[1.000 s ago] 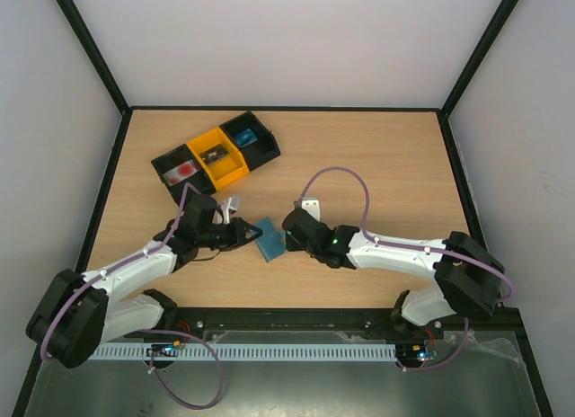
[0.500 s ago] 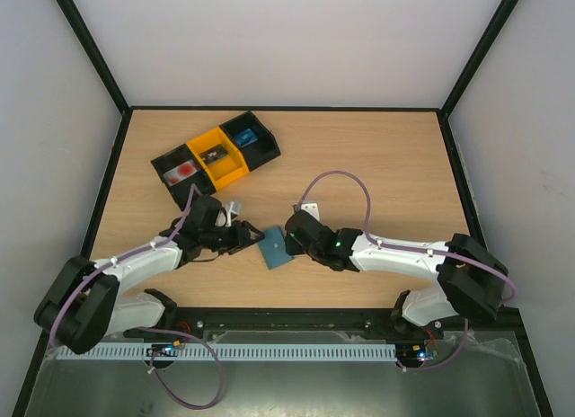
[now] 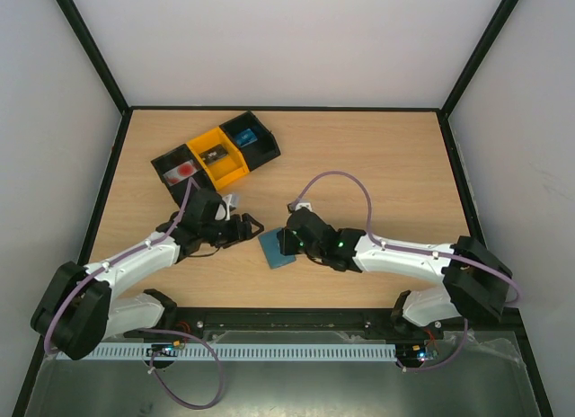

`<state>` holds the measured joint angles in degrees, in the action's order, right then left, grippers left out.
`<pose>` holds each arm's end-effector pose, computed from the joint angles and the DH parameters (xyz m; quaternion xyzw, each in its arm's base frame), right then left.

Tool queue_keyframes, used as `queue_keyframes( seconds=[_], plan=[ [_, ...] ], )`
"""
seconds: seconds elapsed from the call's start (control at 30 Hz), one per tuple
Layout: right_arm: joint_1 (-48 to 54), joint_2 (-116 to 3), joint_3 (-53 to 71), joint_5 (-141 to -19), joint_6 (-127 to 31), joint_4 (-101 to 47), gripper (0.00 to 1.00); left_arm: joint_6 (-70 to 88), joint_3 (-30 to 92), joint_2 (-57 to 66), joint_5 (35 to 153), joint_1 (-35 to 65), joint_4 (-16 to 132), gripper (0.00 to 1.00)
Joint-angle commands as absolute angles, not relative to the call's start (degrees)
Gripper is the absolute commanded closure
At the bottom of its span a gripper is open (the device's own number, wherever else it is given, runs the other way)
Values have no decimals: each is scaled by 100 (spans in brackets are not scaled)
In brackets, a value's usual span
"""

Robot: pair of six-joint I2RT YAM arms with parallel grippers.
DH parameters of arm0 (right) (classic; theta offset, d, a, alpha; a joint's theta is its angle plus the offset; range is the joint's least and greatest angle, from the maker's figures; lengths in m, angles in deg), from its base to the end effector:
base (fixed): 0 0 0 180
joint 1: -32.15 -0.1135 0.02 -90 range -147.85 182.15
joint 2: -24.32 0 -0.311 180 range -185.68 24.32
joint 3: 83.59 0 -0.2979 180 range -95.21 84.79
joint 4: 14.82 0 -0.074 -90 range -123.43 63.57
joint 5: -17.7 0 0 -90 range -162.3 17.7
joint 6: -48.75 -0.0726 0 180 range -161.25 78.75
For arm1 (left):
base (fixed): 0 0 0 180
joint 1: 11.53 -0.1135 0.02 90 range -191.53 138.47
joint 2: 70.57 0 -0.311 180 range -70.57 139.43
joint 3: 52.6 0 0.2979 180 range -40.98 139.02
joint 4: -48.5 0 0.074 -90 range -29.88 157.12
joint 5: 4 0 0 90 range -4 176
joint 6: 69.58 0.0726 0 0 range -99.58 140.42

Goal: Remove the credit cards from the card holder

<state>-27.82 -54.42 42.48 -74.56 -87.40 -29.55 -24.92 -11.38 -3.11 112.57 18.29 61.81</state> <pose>0.1690 0.2981 0.2002 -0.1172 0.8968 0.3513 0.2419 0.2225 -0.1650 0.1806 -0.0218 0.8856 -0.4177 0.2019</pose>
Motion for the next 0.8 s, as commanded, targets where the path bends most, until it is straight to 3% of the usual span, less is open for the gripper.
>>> queue_keyframes(
  seconds=[0.0, 0.07, 0.13, 0.43, 0.6, 0.77],
  plan=[
    [-2772, -5316, 4181, -7000, -8781, -3118, 84, -2376, -1070, -314, 11203, 1816, 6357, 28],
    [-2775, -5429, 4077, -6696, -8710, -3419, 71, -2400, -1129, -276, 11278, 1817, 6284, 28],
    [-2775, -5647, 3922, -6744, -8568, -3612, 64, -2434, -1181, -234, 11390, 1817, 6188, 28],
    [-2781, -6720, 3423, -6816, -8361, -3961, 47, -2494, -1276, -188, 11446, 1817, 6072, 28],
    [-2783, -6910, 3352, -6248, -8336, -4372, 48, -2415, -1252, -184, 11447, 1817, 6159, 28],
    [-2779, -6817, 3490, -5863, -8371, -4481, 64, -2405, -1242, -167, 11439, 1813, 6179, 28]
  ],
)
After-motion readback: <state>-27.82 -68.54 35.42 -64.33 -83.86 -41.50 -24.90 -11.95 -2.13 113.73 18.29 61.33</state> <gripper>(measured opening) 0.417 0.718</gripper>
